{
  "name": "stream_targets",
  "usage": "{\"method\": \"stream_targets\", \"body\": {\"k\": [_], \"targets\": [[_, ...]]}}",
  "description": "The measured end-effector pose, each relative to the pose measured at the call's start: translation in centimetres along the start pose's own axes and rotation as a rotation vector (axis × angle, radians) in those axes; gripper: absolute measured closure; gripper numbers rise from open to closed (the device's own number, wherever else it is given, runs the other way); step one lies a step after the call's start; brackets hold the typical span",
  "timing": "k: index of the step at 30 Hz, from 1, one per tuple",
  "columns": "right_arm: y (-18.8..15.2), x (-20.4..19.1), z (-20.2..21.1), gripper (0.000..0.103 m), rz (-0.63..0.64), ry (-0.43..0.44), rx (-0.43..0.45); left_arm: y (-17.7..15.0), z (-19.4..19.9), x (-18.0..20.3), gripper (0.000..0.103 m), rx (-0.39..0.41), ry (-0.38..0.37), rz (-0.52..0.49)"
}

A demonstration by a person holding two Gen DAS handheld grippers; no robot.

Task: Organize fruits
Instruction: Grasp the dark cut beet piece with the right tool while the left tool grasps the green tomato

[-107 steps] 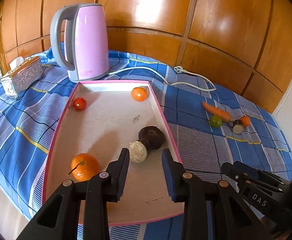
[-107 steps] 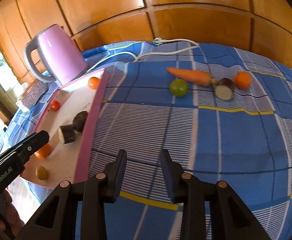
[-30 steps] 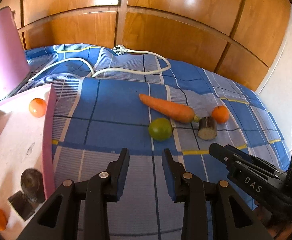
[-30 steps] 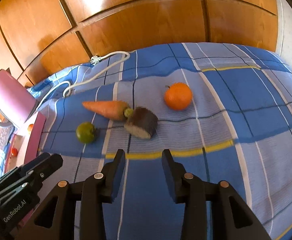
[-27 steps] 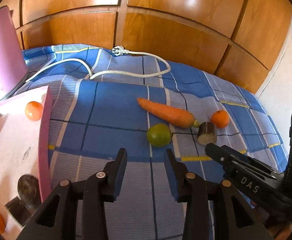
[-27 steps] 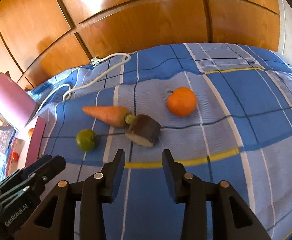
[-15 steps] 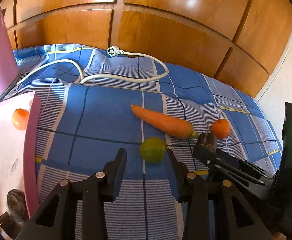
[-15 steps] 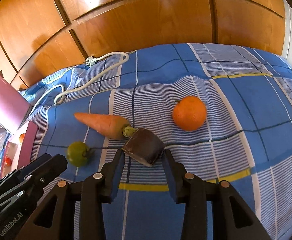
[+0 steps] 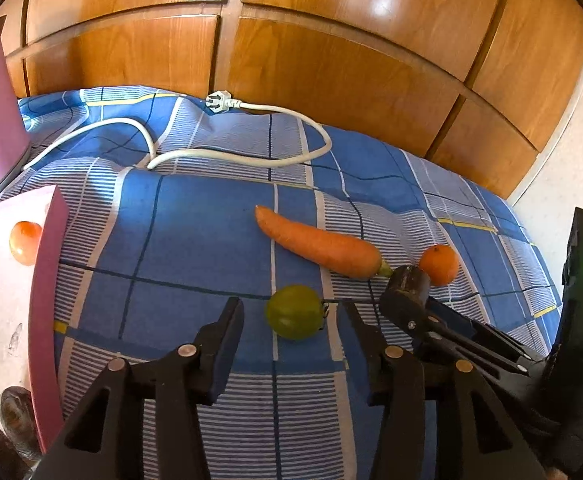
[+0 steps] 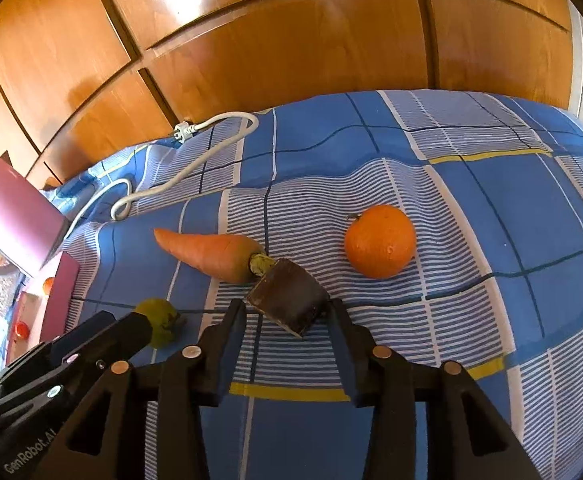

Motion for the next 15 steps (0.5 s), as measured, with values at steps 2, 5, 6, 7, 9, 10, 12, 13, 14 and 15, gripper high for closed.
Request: {"method": "stream_targets", "body": {"k": [2, 5, 6, 7, 9, 10, 12, 13, 14, 15], "targets": [[0.1, 0.0, 0.0, 0.059, 0.005, -0.014, 0.006, 0.1, -0.1, -0.1, 0.054, 0.002, 0.003, 0.0], [0.1, -0.1, -0.1, 0.059, 0.016, -0.024, 0.011, 0.2, -0.2, -0.3, 0.054, 0.002, 0.004, 0.008], [0.2, -0.2, -0.1, 0.059, 0.023, -0.031, 0.014, 0.3, -0.2, -0.4, 0.054, 0.003, 0.005, 0.007], [0.2, -0.3, -0.2, 0.059, 0.028, -0.039, 0.018, 0.3, -0.3, -0.4, 0.054, 0.004, 0.005, 0.007], [0.3, -0.3, -0.3, 0.059, 0.031, -0.046, 0.023, 0.3, -0.4, -0.5, 0.054, 0.004, 0.007, 0.008], [0.3, -0.3, -0.3, 0.059, 0.033, -0.047, 0.024, 0.3, -0.4, -0.5, 0.054, 0.004, 0.007, 0.007], [0.3, -0.3, -0.3, 0.063, 0.042, -0.057, 0.029, 0.3, -0.7, -0.6, 0.055, 0.0, 0.005, 0.008], [0.4, -0.4, -0.3, 0.064, 0.047, -0.058, 0.031, 0.3, -0.8, -0.6, 0.056, -0.003, 0.001, 0.01], [0.4, -0.3, -0.3, 0.064, 0.051, -0.058, 0.032, 0.3, -0.9, -0.6, 0.056, -0.005, -0.002, 0.013], [0.4, -0.3, -0.3, 0.064, 0.053, -0.057, 0.032, 0.3, -1.1, -0.7, 0.056, -0.007, -0.007, 0.018]]}}
Point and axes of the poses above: each gripper's, at about its wrist camera, not at the fingertips, and z roughly against the way its jaws point, x to its right, y to its top, the point moved 8 cm from there along -z, roughly the way its jaws point, and after that the axes turned 15 degrees about -y, right-handed, at the moved point
